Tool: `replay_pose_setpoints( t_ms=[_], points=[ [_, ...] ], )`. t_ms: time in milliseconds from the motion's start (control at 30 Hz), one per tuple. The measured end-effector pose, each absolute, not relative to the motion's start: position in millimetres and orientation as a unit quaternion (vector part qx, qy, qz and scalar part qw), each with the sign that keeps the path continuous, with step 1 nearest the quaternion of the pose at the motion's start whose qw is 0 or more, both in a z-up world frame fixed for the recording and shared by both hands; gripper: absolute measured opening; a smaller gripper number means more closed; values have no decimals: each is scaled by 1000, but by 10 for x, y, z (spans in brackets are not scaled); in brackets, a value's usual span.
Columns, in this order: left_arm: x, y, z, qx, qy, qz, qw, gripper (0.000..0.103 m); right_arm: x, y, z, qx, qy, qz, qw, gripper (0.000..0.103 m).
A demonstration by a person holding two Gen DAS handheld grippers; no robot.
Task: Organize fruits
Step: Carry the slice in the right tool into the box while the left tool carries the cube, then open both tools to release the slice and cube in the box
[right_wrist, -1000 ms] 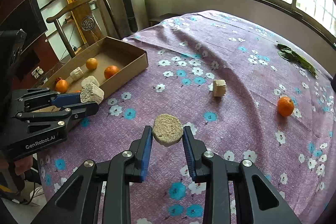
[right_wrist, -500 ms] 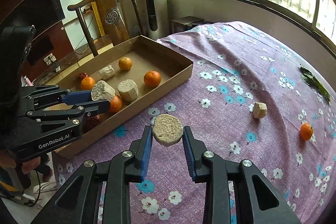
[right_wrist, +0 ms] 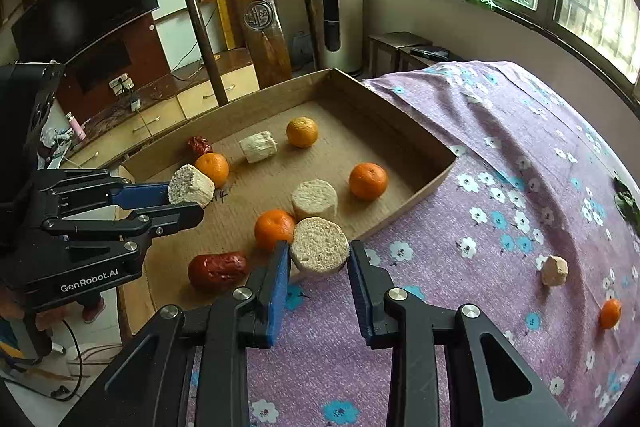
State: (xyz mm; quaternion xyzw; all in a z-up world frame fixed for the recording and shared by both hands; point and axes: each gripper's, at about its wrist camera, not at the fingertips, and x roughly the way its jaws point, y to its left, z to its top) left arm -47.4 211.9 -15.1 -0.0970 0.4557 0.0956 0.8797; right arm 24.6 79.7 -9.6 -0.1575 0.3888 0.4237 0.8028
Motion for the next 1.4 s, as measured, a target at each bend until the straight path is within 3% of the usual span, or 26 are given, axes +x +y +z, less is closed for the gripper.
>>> replay_pose_setpoints(
  t_ms=[967,1000,1067,1133,1200,1333,1400],
  points=[
    [-422,2284,-450,-91,481,126,863,29,519,1876,-527,-207,429,470,743,32],
    [-423,2285,-450,-91,480,128,863,29,525,1869,-527,-204,430,471,743,33],
    [-426,2283,-451,-89,479,138,862,29,525,1836,-498,-196,429,471,745,47],
    [-435,2281,-448,-84,477,145,863,32,512,1798,-458,-194,426,469,749,56],
    [-457,2285,-415,-83,469,152,866,45,480,1729,-398,-191,422,467,753,57],
    [-486,2265,-299,-76,451,162,875,57,394,1495,-234,-175,405,466,767,58],
    [-495,2239,-236,-75,440,164,880,71,358,1346,-159,-171,396,456,779,65]
  ],
)
